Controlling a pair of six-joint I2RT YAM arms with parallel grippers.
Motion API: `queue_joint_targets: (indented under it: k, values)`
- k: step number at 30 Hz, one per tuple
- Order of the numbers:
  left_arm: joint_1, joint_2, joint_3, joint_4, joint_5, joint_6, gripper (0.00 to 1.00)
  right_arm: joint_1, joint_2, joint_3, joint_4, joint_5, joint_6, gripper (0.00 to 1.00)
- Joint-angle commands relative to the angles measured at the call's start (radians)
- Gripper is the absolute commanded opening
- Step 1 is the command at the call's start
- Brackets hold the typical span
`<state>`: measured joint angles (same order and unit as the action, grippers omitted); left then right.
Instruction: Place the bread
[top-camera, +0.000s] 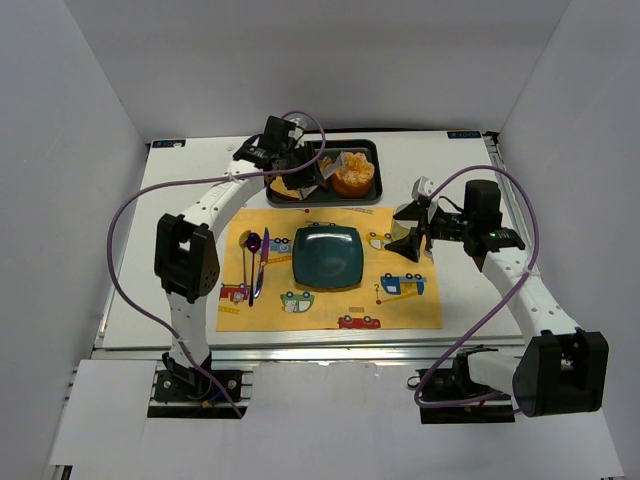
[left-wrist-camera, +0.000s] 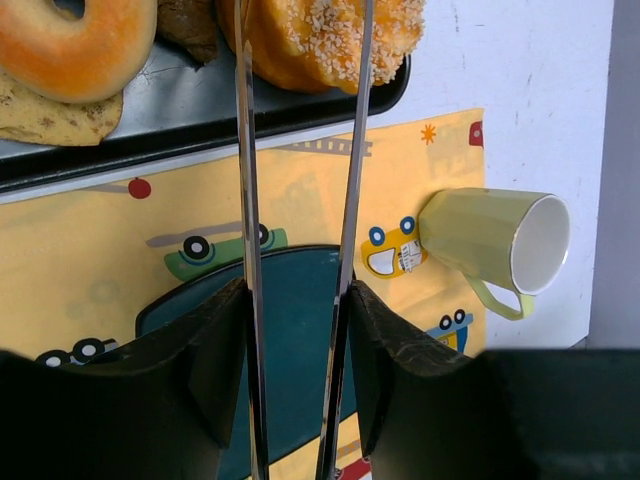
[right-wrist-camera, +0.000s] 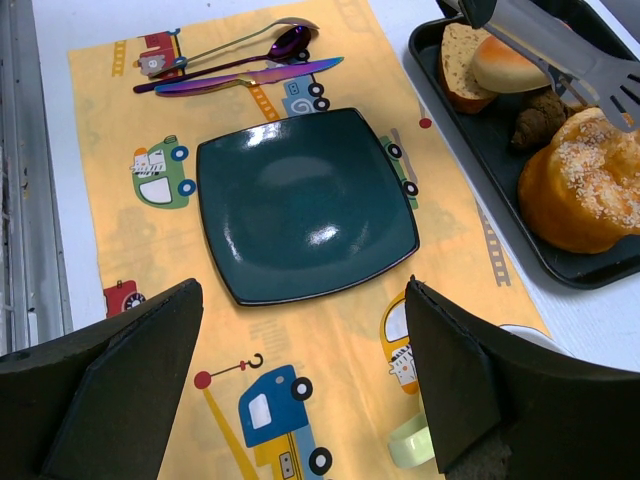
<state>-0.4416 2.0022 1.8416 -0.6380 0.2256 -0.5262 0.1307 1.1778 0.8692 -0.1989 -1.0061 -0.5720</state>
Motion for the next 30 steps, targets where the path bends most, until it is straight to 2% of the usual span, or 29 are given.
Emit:
queue_joint_targets:
  k: [1, 12, 15, 19, 23, 25, 30]
  values:
    - [-0.002, 0.007, 0.054, -0.006, 0.015, 0.018, 0.53, -0.006, -0.007, 0.002, 0.029, -0.026, 0.001, 0.86]
    - [-0.002, 0.026, 0.062, -0.014, 0.031, 0.026, 0.51, -0.006, -0.003, 0.005, 0.029, -0.029, 0.003, 0.86]
    - [-0.002, 0.026, 0.064, -0.009, 0.034, 0.028, 0.45, -0.006, 0.0, 0.007, 0.029, -0.031, 0.004, 0.86]
    - [-0.002, 0.02, 0.065, -0.003, 0.037, 0.026, 0.3, -0.006, -0.003, 0.008, 0.027, -0.031, 0.006, 0.86]
    - [-0.002, -0.006, 0.062, 0.015, 0.035, 0.025, 0.07, -0.006, -0.007, 0.01, 0.021, -0.028, 0.004, 0.86]
    - [-0.002, -0.042, 0.057, 0.038, 0.035, 0.019, 0.0, -0.006, -0.01, 0.013, 0.015, -0.029, 0.001, 0.86]
    - [-0.002, -0.141, 0.019, 0.103, 0.034, 0.0, 0.0, -0.009, -0.017, 0.028, 0.004, -0.034, 0.0, 0.86]
